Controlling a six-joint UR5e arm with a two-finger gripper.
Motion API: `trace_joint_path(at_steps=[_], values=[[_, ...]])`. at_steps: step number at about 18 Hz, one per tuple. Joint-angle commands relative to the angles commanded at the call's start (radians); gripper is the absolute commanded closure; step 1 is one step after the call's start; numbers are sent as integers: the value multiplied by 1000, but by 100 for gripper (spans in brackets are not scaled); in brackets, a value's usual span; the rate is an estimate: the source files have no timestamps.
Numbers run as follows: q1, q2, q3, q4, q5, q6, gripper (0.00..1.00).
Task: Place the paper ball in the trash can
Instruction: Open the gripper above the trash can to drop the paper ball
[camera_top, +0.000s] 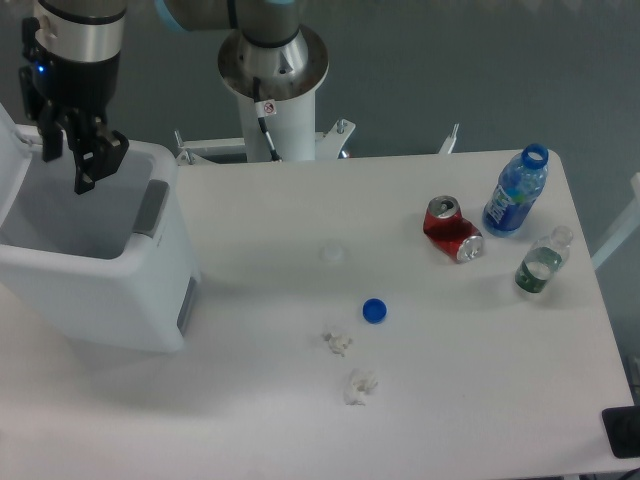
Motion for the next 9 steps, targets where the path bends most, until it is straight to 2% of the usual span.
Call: trace_joint_path(at_steps=[2, 5, 7, 9], values=[[23, 8, 0, 0, 3, -3, 0], [132, 38, -15, 18, 2, 9, 0], [188, 41, -21, 55, 29, 9, 0], [242, 40, -21, 55, 73, 14, 0]])
